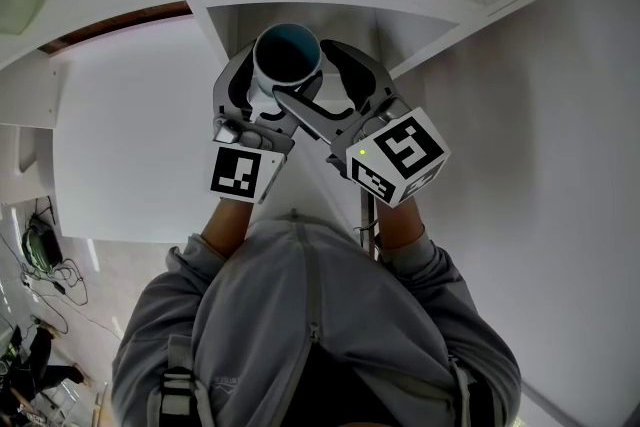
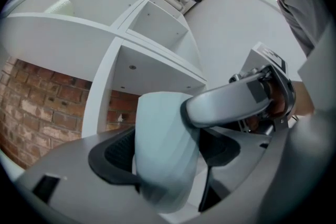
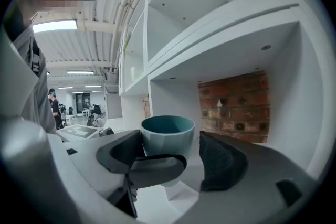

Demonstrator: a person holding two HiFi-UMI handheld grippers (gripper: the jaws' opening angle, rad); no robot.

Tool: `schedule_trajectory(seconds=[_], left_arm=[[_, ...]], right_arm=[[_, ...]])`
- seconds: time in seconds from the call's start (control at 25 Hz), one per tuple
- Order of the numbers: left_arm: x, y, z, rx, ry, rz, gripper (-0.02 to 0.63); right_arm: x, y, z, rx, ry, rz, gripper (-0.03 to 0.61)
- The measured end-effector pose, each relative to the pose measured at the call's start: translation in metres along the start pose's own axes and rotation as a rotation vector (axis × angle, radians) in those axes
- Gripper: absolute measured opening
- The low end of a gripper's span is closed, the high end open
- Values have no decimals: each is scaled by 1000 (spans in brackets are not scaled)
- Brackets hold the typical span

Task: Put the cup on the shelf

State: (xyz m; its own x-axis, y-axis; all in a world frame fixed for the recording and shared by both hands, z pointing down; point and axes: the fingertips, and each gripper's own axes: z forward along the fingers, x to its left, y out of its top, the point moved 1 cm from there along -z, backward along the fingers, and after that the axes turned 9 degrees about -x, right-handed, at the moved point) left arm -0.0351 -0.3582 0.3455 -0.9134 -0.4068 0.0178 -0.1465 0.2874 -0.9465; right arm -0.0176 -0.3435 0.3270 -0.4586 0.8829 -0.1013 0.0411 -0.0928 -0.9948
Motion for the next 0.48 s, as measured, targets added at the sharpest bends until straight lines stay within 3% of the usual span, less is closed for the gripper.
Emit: schedule_trajectory(seconds=[0.28,0.48], left_arm=[[0,-5,4,33,-33,4,365],[4,-5,1,59,-27,113,365]], right_arm=[[-4,2,10,-34,-18,-6,324],[-10,5,12,-65,-61,-55,324]])
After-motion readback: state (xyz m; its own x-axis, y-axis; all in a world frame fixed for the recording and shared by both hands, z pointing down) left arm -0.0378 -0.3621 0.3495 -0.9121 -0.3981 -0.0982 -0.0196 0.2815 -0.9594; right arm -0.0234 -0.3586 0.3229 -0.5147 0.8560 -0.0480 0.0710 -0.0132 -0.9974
